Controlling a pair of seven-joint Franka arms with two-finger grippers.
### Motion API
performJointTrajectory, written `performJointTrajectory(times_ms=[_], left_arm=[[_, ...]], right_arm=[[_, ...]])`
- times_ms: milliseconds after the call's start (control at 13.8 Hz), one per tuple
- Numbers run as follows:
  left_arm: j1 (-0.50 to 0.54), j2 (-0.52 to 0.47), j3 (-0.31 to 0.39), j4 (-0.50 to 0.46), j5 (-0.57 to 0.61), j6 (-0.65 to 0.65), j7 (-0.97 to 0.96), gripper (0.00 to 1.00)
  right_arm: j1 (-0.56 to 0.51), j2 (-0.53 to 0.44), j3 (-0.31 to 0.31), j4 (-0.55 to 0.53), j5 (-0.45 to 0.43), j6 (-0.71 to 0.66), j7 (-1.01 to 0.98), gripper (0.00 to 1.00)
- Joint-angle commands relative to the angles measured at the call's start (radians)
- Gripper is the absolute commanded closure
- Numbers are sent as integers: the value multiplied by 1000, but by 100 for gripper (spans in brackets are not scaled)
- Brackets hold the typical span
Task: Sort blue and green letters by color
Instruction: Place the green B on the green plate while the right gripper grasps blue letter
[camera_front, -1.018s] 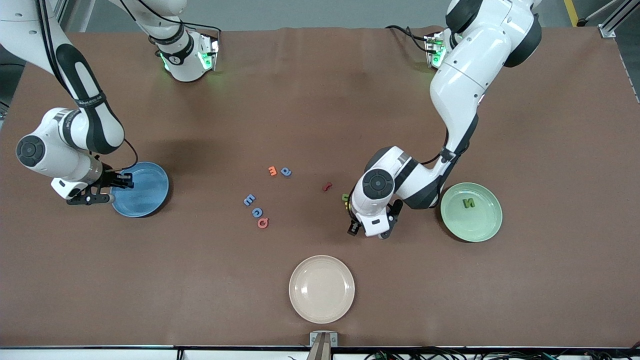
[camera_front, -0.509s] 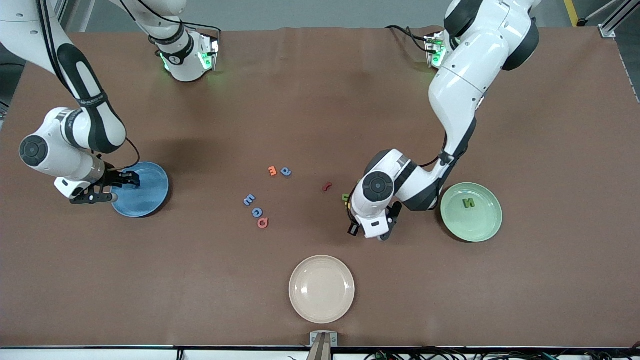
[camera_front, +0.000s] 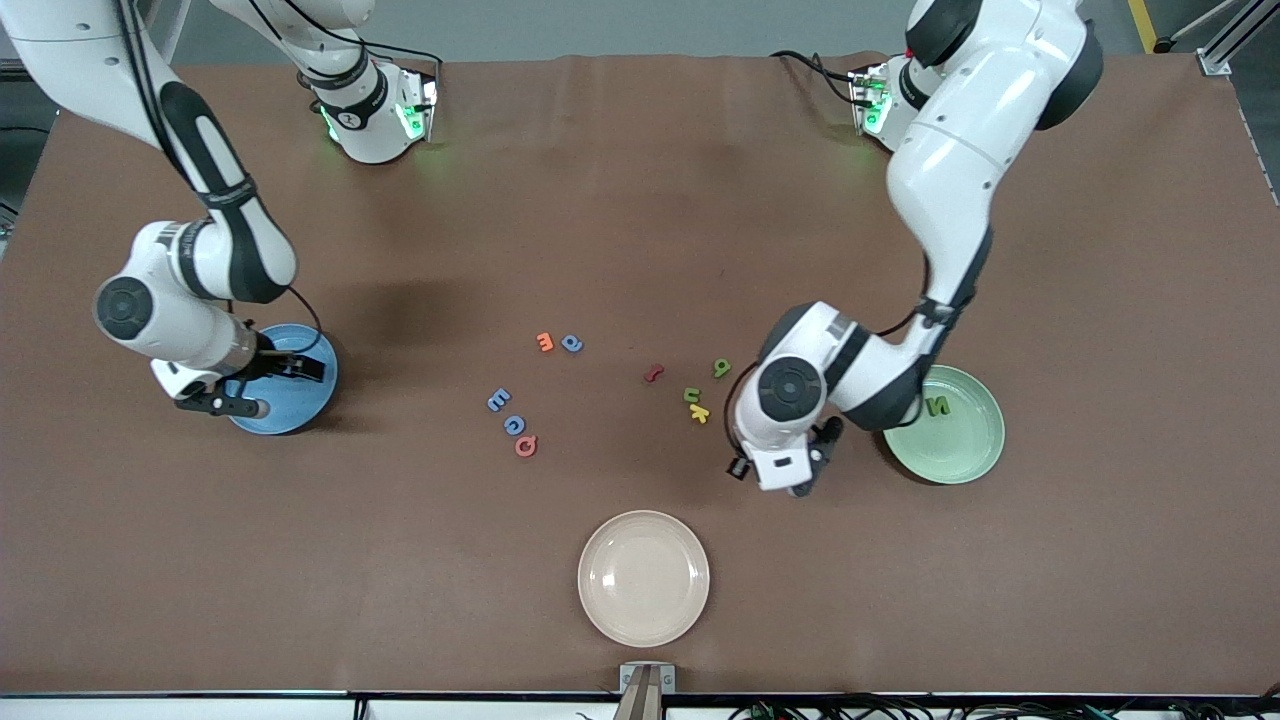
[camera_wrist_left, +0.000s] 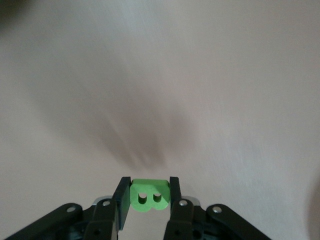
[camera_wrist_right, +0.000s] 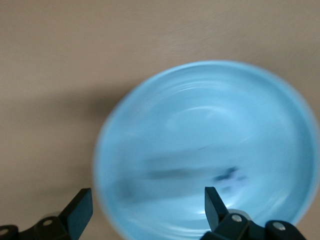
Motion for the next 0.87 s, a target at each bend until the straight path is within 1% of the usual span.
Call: performJointTrajectory(times_ms=[0, 145, 363, 581, 727, 799], left_arm=[[61, -97, -19, -78, 7, -75, 88, 100], [121, -179, -18, -192, 7, -81, 200, 100], [250, -285, -19, -341, 9, -75, 416, 100], [365, -293, -19, -438, 12, -15, 597, 100], [403, -289, -18, -501, 15, 67, 643, 99], [405, -286, -16, -529, 15, 106, 647, 99]], right_arm=[[110, -20, 2, 4, 35, -11, 260, 1], [207, -13, 0, 32, 96, -10, 411, 1], [307, 23, 0, 70, 104, 9, 606, 2], [382, 69, -1, 107, 106, 39, 744, 3], [413, 98, -1, 116, 106, 87, 804, 3], [425, 115, -1, 134, 106, 91, 830, 4]])
